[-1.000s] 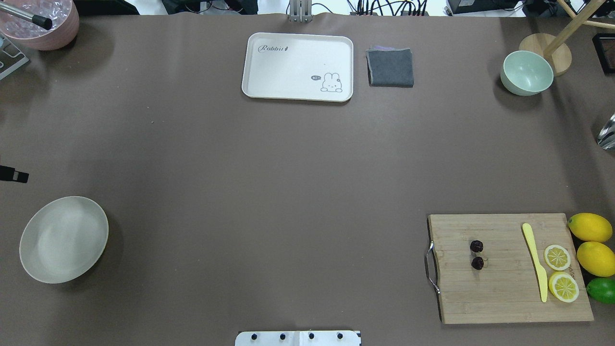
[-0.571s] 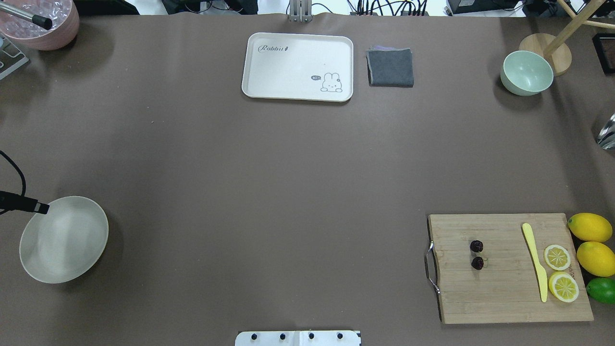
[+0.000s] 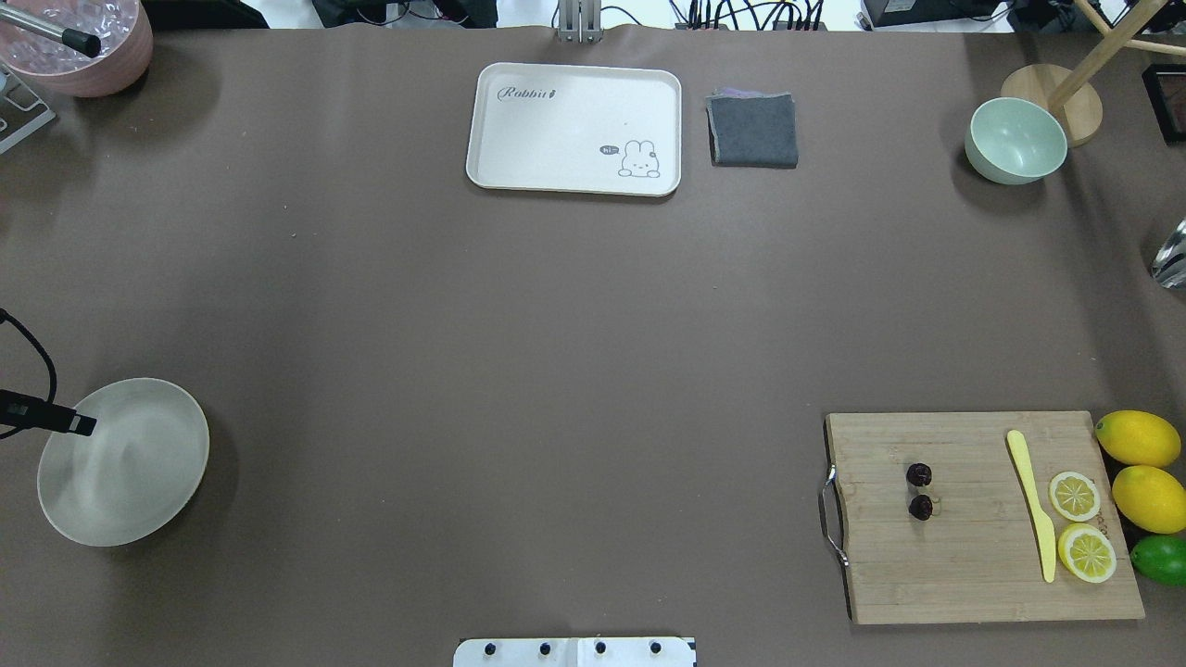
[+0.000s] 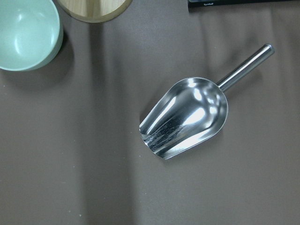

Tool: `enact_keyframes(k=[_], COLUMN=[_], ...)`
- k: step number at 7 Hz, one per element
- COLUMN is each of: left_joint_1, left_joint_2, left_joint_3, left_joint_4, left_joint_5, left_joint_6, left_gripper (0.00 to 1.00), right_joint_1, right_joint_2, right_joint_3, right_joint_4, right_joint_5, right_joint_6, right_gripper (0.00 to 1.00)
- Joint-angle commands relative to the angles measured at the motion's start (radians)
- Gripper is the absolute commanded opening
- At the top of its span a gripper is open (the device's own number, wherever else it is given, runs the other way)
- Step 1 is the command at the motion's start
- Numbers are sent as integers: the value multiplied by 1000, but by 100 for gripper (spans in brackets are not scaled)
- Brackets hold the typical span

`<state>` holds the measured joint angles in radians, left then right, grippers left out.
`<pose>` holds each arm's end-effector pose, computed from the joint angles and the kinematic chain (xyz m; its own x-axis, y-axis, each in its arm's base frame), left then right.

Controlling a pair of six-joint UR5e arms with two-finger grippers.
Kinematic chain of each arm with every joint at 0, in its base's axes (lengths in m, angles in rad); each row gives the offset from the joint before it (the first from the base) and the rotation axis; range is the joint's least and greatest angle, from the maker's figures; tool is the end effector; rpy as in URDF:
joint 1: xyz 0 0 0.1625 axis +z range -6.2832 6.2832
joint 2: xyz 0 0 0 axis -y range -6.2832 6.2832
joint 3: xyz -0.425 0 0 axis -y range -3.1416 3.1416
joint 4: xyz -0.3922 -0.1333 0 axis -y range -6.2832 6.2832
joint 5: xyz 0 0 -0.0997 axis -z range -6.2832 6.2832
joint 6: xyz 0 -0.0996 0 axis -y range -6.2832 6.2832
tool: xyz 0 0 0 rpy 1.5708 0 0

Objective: Place red cherry on plate
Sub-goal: 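Move the left gripper over the white bowl toward the white plate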

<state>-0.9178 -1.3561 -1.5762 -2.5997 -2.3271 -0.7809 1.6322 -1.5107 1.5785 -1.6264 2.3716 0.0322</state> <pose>0.2000 -0.3684 0.6358 0.4858 0.2153 -0.8471 -0.1024 0.9765 0.1894 0.0934 -0.5126 0.6283 0.6930 0.0661 0.7179 -0.0837 0.9964 -0.0109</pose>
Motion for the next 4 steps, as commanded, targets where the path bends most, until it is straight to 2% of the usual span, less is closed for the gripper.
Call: enact_keyframes(k=[1,2,3,4], left_joint_1=[17,22,22,22], left_joint_2=[2,2,6,11], left_joint_3=[4,7,7,10], left_joint_4=[-4,-10,-11,-32], left_joint_5=[0,0,-2,-5], left_joint_6=[2,2,2,2], left_gripper=[63,63,50,9], right_joint_1=[2,5,9,11], right_joint_2=[0,-5,-6,-11], right_joint_3=[0,0,3,8], right_joint_4=[-1,0,0,0], right_joint_5=[0,0,0,0], right_joint_6=[0,0,0,0], right_gripper=[100,100,100,100])
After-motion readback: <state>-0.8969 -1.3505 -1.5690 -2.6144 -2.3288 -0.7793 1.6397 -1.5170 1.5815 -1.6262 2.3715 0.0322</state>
